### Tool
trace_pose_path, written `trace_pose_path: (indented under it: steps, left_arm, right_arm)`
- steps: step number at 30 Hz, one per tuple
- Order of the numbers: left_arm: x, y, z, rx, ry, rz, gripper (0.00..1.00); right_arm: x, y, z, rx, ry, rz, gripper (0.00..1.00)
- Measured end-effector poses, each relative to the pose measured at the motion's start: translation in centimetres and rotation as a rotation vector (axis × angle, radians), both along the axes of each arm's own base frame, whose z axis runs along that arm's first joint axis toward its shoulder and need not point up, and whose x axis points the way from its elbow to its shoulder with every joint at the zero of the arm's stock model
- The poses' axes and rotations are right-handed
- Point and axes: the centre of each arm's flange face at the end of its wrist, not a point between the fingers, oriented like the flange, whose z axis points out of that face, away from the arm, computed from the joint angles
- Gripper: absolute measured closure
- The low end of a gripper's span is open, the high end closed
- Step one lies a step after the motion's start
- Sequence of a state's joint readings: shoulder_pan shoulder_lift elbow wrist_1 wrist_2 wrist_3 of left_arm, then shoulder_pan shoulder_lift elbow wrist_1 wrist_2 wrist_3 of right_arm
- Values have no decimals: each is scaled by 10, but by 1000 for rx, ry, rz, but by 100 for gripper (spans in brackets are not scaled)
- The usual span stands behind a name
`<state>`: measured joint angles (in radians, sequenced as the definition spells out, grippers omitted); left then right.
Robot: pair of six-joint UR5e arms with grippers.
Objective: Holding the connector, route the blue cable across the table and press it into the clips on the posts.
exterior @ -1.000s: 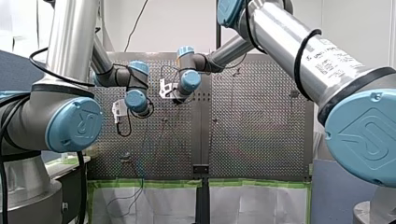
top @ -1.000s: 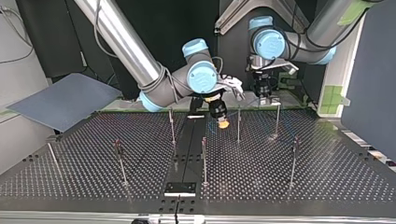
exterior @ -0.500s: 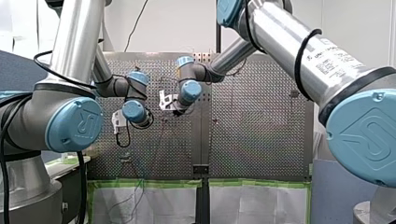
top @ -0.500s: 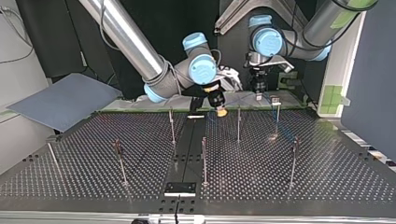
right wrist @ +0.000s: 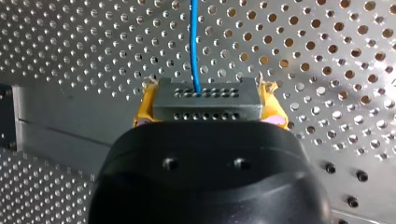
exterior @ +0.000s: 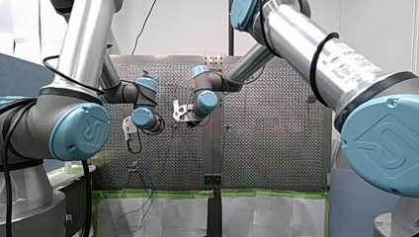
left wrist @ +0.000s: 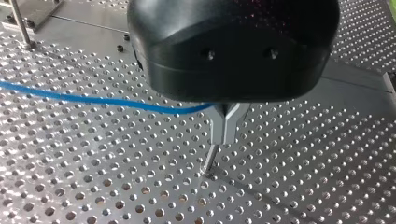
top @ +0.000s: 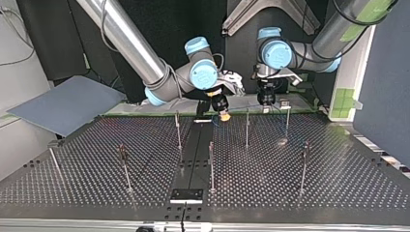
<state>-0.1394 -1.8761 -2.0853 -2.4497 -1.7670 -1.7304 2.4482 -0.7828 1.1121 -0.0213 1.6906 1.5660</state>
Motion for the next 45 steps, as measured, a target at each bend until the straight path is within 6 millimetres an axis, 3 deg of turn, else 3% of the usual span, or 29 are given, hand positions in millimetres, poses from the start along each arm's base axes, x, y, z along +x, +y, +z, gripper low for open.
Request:
trace_pose_path:
  steps: [9,19,38,45]
  left_arm:
    - [24,4,-17,-4,3,-5,100]
    - [42,5,-36,-15,-8,-29,100]
    - [87,6,-8,-44,-87,-58,100]
    - [100,12,-21,-49,-76,-48,100]
  right_arm:
    - [-4,-13,-23,20,9,-4,100]
    - [-12,-30,-26,26,2,-10,100]
    - [-24,-59,-18,27,-31,-22,100]
    - [-30,-73,-12,30,-51,-23,100]
